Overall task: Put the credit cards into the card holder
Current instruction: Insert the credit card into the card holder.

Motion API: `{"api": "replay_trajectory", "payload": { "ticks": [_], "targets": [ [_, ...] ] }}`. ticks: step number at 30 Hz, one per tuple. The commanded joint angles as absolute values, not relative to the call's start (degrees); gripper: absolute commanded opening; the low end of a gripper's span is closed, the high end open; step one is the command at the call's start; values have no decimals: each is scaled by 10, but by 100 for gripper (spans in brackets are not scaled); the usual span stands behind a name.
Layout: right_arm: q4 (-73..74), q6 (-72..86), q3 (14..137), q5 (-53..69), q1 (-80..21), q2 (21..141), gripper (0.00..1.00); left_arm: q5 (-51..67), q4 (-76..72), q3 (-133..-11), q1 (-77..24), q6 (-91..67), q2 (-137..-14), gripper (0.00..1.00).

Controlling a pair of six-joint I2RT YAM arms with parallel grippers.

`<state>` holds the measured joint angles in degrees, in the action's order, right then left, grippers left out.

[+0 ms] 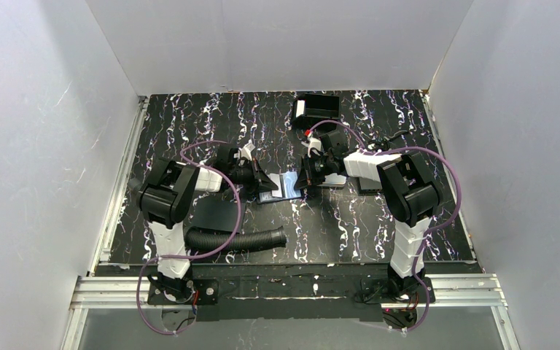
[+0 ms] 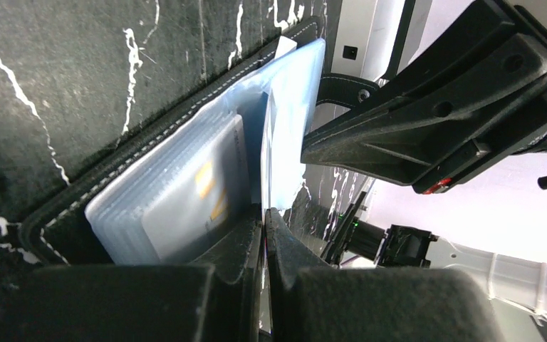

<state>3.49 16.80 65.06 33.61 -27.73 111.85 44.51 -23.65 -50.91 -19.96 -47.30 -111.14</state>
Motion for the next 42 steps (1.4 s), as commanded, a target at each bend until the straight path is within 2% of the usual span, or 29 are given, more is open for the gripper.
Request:
{"api": "replay_trajectory", "payload": {
  "ticks": [1,5,18,21,24,31,35,42],
  "targets": [
    [50,163,641,328,-279,1122,6,472,-224,-529,-201,-485,-1124,1],
    [48,166,641,327,-279,1122,6,449,-221,-532,-208,-502,-1126,4],
    [29,190,626,317,-279,1114,4,384,-222,-535,-235,-519,-1126,2],
    [46,194,637,312,-279,1102,8,378,-221,-531,-235,-517,-1122,8],
    [93,177,664,294,-278,1090,12,374,-216,-524,-235,-514,-1112,18],
    [121,163,678,283,-274,1077,21,342,-102,-543,-235,-480,-1078,40],
    [124,160,683,285,-272,1078,23,302,15,-592,-237,-439,-1067,45],
    [116,160,676,284,-272,1082,22,275,76,-639,-249,-427,-1081,48]
  ]
}}
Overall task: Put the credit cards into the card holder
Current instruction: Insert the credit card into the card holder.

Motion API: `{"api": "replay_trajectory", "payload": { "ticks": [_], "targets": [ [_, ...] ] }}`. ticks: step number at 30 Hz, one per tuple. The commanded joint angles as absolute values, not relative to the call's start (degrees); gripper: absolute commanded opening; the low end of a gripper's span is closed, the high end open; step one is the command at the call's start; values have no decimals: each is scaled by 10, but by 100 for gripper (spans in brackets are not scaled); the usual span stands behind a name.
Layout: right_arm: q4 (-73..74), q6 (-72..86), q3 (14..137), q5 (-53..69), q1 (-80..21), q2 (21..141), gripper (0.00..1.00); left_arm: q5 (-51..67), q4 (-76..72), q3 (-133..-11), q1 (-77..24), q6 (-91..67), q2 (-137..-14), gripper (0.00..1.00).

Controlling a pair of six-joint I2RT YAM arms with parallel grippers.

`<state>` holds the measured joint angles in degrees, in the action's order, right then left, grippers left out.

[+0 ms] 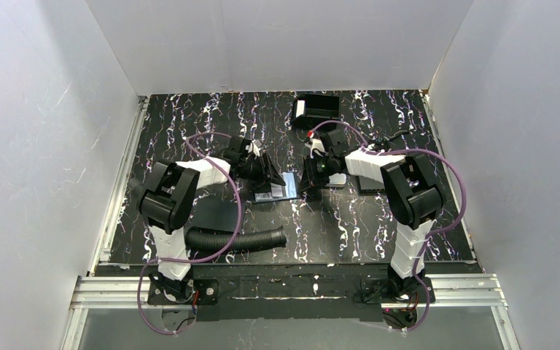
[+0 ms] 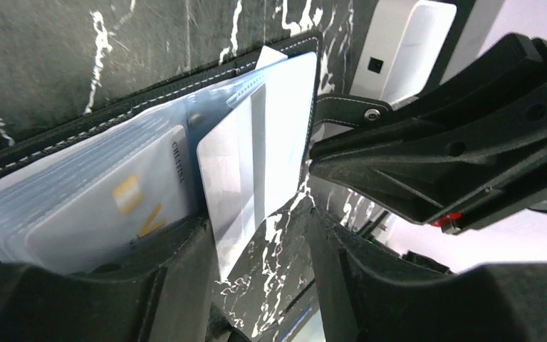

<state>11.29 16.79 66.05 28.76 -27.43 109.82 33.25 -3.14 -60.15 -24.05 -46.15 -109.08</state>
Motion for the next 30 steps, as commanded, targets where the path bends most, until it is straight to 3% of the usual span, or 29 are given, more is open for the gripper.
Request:
{"api": "replay_trajectory", "payload": {
  "ticks": [1,6,12,19,30],
  "targets": [
    [113,161,676,285,-272,1085,21,273,77,-644,-253,-429,-1085,49],
    [85,175,668,302,-272,1106,16,256,102,-688,-280,-437,-1116,51],
    [62,186,661,316,-271,1113,15,218,161,-759,-313,-427,-1151,70],
    [55,189,647,320,-264,1107,14,157,262,-786,-317,-374,-1121,73],
    [58,186,655,326,-261,1112,13,179,293,-798,-305,-340,-1073,82]
  ]
}}
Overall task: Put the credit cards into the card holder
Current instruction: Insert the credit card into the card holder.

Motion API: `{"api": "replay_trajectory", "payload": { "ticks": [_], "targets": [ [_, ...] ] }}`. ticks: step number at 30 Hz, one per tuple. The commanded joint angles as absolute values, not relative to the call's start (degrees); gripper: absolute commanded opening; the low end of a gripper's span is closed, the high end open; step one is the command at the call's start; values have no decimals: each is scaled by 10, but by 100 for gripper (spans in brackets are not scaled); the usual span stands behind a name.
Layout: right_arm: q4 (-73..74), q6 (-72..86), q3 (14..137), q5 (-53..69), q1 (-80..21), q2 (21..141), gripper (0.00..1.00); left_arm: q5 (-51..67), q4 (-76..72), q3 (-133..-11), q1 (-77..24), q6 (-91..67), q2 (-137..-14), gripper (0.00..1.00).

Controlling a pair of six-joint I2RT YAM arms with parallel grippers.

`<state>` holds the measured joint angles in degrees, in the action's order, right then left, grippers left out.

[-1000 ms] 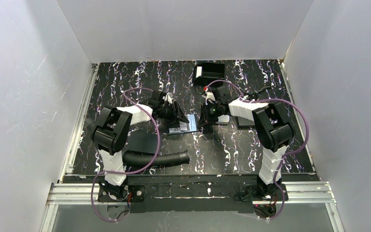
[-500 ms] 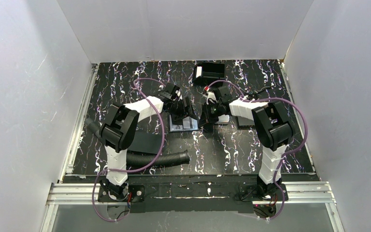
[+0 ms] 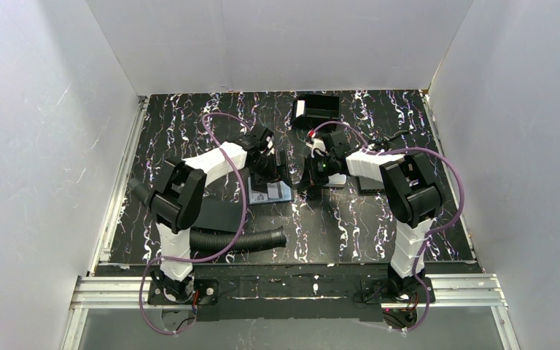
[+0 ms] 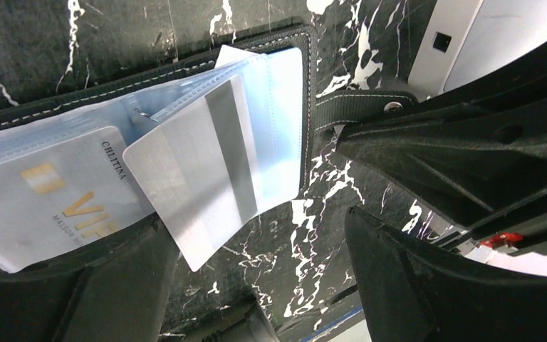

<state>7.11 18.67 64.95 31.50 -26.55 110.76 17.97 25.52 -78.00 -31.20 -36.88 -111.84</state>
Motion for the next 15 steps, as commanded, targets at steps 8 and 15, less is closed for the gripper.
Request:
{"api": "replay_trajectory", "payload": {
  "ticks": [8,15],
  "targets": [
    [49,195,662,352,-263,1078,23,207,314,-808,-292,-306,-1052,81],
    [51,197,679,361,-269,1086,28,176,352,-801,-275,-286,-1022,74]
  ]
}}
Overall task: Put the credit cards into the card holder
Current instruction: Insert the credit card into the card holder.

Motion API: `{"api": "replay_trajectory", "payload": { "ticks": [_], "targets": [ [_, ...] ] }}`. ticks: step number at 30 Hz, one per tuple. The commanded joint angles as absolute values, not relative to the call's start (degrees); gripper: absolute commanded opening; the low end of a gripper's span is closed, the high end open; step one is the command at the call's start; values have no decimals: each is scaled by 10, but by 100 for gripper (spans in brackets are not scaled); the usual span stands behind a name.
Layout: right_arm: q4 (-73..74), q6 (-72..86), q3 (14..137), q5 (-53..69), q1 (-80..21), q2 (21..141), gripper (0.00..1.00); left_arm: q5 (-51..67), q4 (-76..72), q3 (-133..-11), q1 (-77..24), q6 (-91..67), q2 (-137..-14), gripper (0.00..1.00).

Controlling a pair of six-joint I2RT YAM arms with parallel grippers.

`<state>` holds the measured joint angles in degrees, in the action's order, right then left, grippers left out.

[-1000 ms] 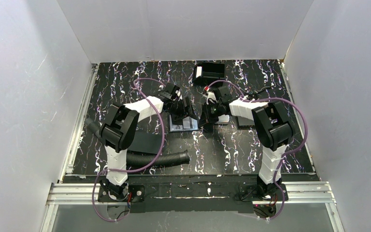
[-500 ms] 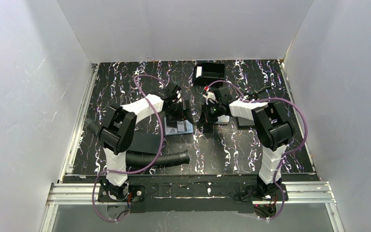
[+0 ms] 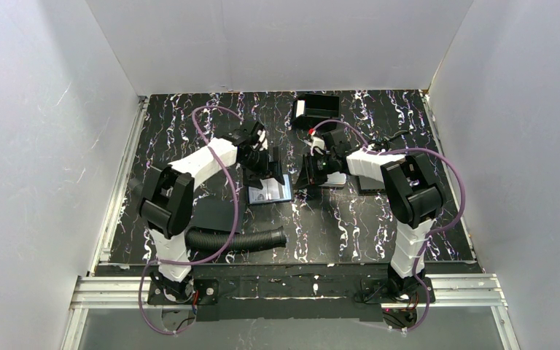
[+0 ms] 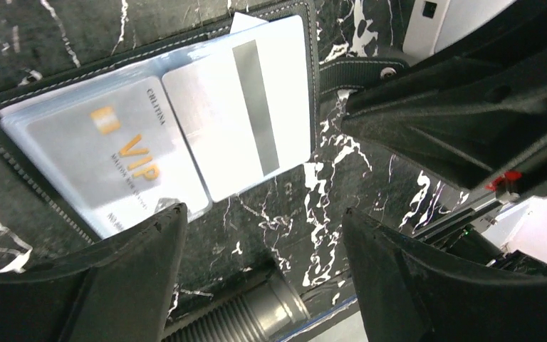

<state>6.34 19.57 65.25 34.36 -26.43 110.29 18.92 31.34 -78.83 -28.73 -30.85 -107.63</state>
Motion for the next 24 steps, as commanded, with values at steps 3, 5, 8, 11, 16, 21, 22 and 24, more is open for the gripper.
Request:
{"api": "replay_trajectory", "payload": {
  "ticks": [3,5,8,11,16,21,22,24],
  "targets": [
    [40,205,679,362,-269,1096,24,164,359,-801,-268,-283,-1030,51],
    [37,205,681,358,-269,1103,21,162,362,-807,-268,-281,-1046,43],
    [38,204,683,354,-269,1109,19,174,362,-814,-270,-290,-1074,35],
    [38,202,679,352,-269,1113,19,180,350,-809,-273,-299,-1090,37],
    [36,199,673,350,-269,1116,19,192,326,-798,-281,-307,-1112,49],
    [36,197,672,347,-269,1117,18,191,299,-777,-284,-315,-1116,37],
    [36,196,672,346,-269,1116,18,189,299,-776,-284,-316,-1119,37],
    [38,194,672,344,-269,1117,18,188,302,-774,-284,-321,-1127,38]
  ]
}}
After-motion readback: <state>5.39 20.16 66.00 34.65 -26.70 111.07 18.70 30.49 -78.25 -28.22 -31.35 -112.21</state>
